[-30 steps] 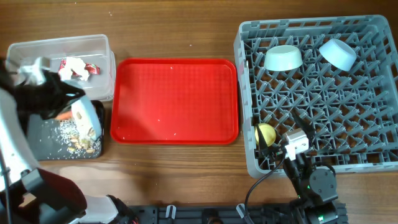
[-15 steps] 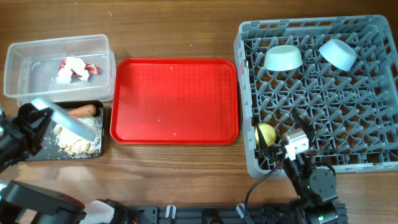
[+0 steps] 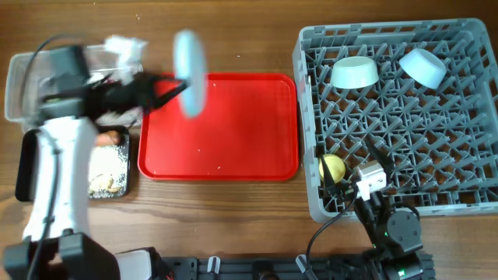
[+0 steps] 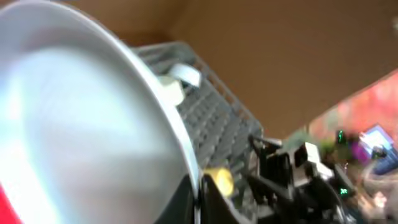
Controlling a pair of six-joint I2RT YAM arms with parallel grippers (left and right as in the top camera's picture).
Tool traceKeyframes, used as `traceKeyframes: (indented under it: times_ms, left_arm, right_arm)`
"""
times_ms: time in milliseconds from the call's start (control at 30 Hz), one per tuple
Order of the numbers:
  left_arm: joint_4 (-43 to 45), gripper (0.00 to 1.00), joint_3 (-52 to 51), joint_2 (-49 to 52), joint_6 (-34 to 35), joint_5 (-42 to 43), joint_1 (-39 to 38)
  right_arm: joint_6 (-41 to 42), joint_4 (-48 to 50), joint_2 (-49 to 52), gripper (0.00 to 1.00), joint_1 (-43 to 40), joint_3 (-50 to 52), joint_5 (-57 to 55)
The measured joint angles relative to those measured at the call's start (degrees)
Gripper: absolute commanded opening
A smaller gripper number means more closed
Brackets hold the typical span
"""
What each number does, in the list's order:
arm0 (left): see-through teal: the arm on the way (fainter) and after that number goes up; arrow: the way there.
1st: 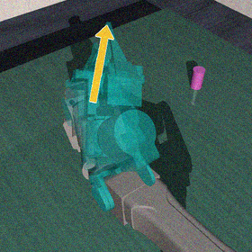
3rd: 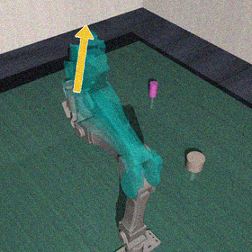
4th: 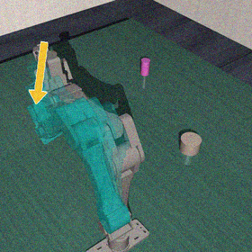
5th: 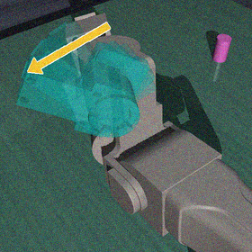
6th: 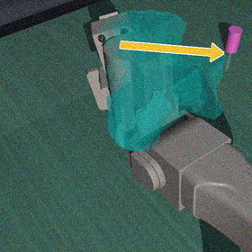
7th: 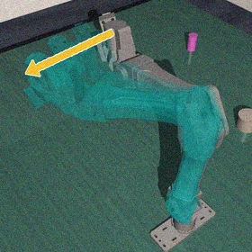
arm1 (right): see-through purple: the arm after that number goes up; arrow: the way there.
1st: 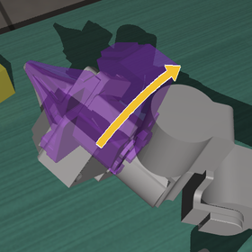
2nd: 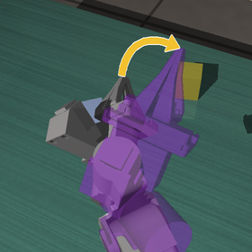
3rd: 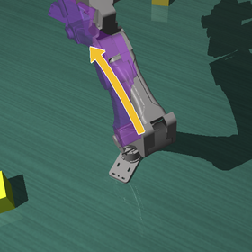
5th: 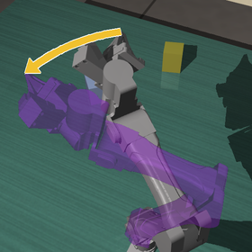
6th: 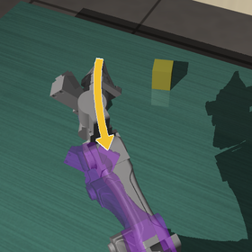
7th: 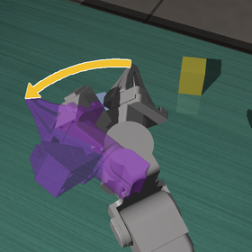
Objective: Sort waste into correct bins and load items into the dishwasher rack
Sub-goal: 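Carry the empty plate to the rack and stand it upright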
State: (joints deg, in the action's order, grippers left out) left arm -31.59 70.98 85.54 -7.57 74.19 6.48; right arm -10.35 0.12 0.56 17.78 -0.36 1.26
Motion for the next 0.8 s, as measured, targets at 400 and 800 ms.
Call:
traceKeyframes:
  times_ms: [400,800]
  left_arm:
    - [57.1,0.04,0.6,14.4,53.5,-32.6,-38.8]
    - [54.5,1.0,0.6,23.7,73.9,-40.9,-37.6]
  right_arm:
    - [0.0,0.0,0.0,1.0,0.0,0.0,0.0]
    - [0.0,0.0,0.0,1.0,0.0,0.0,0.0]
